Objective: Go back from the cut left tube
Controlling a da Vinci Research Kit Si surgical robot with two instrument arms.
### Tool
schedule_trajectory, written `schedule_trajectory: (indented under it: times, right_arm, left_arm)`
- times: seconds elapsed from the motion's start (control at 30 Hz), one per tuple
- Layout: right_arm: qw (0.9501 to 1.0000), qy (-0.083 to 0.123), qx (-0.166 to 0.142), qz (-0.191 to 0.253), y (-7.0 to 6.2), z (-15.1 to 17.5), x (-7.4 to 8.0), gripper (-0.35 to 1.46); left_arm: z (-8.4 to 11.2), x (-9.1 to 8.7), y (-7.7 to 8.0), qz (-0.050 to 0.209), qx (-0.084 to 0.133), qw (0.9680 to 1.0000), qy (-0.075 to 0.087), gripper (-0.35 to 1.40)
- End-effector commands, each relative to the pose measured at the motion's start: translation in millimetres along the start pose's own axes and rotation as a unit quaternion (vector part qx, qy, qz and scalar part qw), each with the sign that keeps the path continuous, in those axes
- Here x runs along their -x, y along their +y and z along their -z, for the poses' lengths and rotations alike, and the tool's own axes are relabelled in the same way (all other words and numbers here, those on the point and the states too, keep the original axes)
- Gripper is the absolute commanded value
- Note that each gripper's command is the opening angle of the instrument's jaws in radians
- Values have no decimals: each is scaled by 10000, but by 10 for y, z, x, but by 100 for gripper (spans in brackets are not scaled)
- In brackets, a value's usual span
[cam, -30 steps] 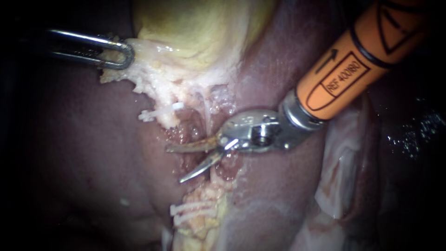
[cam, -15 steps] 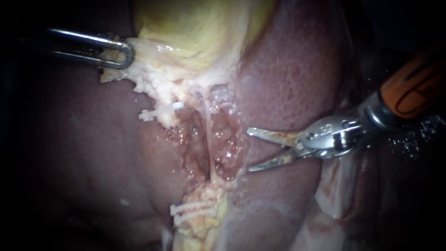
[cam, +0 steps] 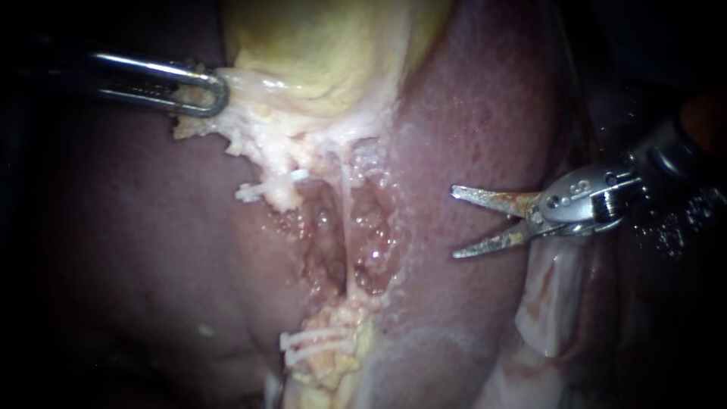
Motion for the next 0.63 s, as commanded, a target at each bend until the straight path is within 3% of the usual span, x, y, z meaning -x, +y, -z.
schedule_trajectory:
  times: [0.03, 0.27, 0.63]
  right_arm:
    - [10000, 7, -12, 1, 0, -1, 1, 145]
    - [10000, 7, -12, 2, 0, -1, 1, 145]
    - [9999, 52, -128, -2, -1, -5, -1, 145]
  left_arm:
    - [-5, 3, -3, -57, -9, 10000, -30, -35]
    - [-24, 16, -17, -19, 4, 9999, -124, -35]
    - [-22, 15, -15, 14, 25, 9999, -135, -35]
